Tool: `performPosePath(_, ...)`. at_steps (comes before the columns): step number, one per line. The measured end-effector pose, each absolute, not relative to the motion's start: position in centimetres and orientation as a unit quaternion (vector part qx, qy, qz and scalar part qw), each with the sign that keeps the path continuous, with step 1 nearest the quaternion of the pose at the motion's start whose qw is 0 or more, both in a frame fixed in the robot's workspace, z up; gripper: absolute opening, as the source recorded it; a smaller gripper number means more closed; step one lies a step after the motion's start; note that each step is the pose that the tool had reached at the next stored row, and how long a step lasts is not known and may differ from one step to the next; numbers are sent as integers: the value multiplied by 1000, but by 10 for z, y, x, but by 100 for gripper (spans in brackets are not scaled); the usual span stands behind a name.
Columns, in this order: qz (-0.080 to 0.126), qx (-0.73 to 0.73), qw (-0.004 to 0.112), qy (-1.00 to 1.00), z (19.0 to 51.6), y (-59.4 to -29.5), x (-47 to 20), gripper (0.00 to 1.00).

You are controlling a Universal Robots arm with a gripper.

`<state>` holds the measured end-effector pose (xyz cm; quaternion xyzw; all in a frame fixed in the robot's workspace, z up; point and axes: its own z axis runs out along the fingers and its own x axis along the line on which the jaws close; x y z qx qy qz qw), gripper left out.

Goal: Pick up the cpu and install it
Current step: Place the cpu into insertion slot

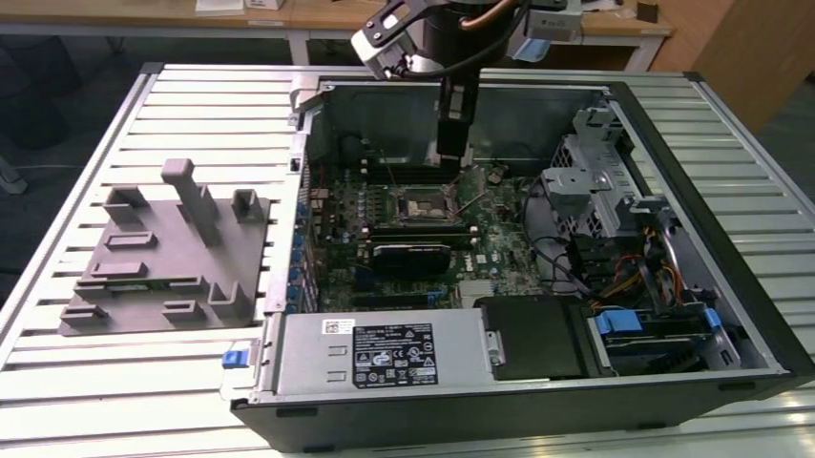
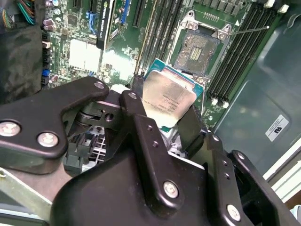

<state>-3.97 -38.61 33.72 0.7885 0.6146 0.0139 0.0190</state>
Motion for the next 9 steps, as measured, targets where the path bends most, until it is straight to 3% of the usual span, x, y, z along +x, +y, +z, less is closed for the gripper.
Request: performPosePath(9, 18, 744, 18, 667, 332, -386, -40, 54)
